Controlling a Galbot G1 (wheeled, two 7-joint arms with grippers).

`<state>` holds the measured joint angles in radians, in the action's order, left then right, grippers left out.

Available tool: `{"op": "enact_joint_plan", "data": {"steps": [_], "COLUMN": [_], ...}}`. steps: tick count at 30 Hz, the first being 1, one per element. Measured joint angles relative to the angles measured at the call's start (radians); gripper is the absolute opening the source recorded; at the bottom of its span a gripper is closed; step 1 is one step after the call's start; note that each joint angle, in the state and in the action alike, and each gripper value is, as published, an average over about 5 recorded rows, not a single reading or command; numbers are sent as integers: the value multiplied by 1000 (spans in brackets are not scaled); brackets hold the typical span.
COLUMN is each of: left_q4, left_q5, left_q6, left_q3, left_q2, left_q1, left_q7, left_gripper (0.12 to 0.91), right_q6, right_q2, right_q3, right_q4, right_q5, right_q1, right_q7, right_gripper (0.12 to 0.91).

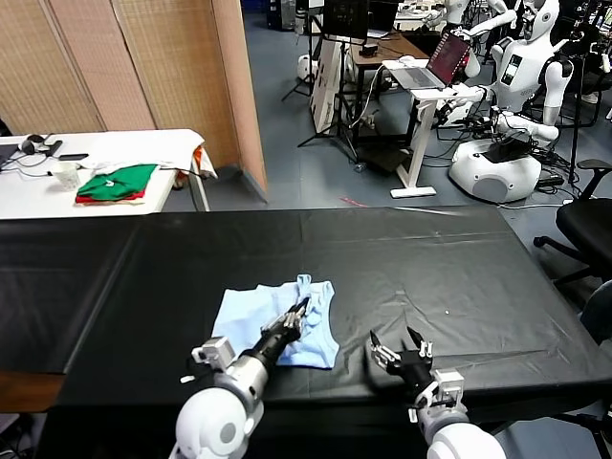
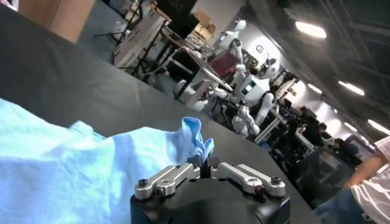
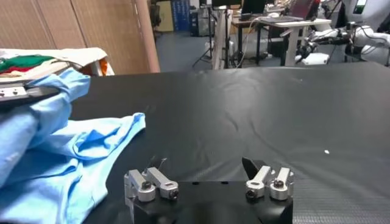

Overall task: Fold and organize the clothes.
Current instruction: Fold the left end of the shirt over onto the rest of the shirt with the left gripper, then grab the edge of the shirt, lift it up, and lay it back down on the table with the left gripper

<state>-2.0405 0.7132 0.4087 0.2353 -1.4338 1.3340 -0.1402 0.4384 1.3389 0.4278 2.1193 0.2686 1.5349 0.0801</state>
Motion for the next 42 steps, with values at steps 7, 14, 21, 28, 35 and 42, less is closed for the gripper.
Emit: {"op": "enact_joint_plan", "data": {"steps": [7, 14, 21, 28, 35, 42], "left_q4": [14, -10, -12, 35, 38, 56], "left_q5": [-44, 11, -127, -238, -272, -208], "left_q6": [-20, -27, -77, -140, -154, -150], "left_q3": [-14, -8, 60, 170, 257, 299], "left_q2": [-19, -49, 15, 163, 206, 191], "left_q1": [14, 23, -4, 23, 78, 107], "left_q7": [18, 18, 61, 73, 73, 74], "left_gripper": [341, 780, 905, 907, 907, 907], "right_q6": [14, 22, 24, 39, 76, 46], "right_q2": [-27, -89, -105, -75, -74, -51], "right_q3": [-21, -46, -97, -175, -195, -125], "right_q4": [11, 34, 12, -68, -97, -32], "right_q5": [45, 107, 139, 16, -156, -38], "right_q1": [2, -18, -90, -183, -194, -180], "right_q7": [-14, -15, -3, -33, -49, 0], "right_gripper": [907, 907, 907, 907, 907, 907]}}
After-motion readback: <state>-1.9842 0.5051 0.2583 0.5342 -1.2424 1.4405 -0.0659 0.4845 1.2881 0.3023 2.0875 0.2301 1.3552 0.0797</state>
